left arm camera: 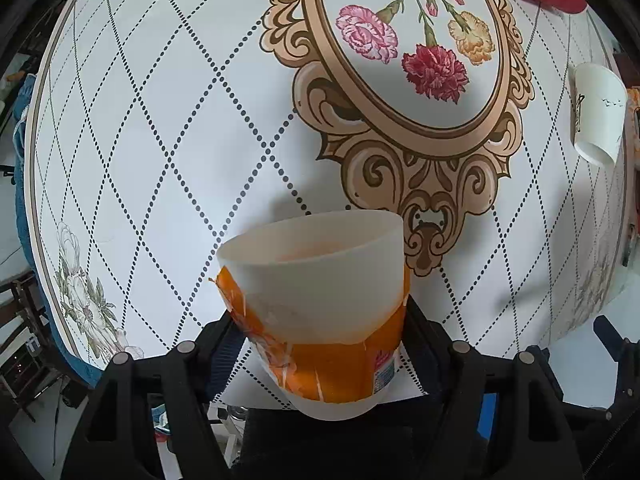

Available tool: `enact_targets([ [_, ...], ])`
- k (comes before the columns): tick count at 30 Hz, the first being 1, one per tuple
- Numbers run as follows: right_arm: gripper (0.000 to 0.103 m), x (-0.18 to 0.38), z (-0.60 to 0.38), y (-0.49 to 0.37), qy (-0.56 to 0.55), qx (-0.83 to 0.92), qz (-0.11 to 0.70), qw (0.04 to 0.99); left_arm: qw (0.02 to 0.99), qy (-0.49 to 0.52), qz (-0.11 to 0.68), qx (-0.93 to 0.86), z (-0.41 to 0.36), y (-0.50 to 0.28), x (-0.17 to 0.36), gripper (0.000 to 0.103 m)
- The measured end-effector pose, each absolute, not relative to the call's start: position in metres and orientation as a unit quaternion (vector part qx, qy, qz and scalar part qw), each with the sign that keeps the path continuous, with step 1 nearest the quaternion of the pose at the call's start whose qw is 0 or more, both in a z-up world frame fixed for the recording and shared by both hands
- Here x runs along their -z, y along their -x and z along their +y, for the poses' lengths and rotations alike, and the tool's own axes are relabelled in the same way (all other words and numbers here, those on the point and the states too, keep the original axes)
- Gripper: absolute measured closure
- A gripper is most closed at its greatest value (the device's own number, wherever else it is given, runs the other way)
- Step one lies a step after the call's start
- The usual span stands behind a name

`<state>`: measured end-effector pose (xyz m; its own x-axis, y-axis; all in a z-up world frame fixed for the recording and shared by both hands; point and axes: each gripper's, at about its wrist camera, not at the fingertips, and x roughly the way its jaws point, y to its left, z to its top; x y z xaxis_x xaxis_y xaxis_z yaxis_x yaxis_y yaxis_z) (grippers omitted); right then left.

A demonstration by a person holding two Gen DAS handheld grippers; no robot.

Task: Flip cup upside down
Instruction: 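Carry the lifted cup with the left gripper toward the right gripper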

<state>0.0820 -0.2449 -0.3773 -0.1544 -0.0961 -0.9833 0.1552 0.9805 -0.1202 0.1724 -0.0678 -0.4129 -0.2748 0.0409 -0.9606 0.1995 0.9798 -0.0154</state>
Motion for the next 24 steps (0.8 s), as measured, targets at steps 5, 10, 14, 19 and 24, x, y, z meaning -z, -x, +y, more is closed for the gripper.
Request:
enact_targets([
  [5, 0.0, 0.38, -0.25, -0.08, -0.026, 0.099, 0.754, 0.648, 0.6, -0.082, 0.793, 0.065, -0.073, -0.169, 0.415, 0.031],
  [10, 0.0, 0.382, -0.252, -0.077, -0.03, 0.1, 0.754, 0.649, 0.594, -0.083, 0.797, 0.064, -0.083, -0.169, 0.418, 0.031],
  [14, 0.0, 0.381, -0.254, -0.076, -0.032, 0.103, 0.752, 0.65, 0.589, -0.083, 0.801, 0.061, -0.083, -0.168, 0.423, 0.03],
  [19, 0.0, 0.38, -0.257, -0.075, -0.034, 0.107, 0.75, 0.652, 0.588, -0.077, 0.803, 0.062, -0.078, -0.167, 0.428, 0.015],
  [24, 0.0, 0.379, -0.259, -0.073, -0.036, 0.111, 0.749, 0.652, 0.589, -0.078, 0.802, 0.061, -0.078, -0.165, 0.431, 0.015],
])
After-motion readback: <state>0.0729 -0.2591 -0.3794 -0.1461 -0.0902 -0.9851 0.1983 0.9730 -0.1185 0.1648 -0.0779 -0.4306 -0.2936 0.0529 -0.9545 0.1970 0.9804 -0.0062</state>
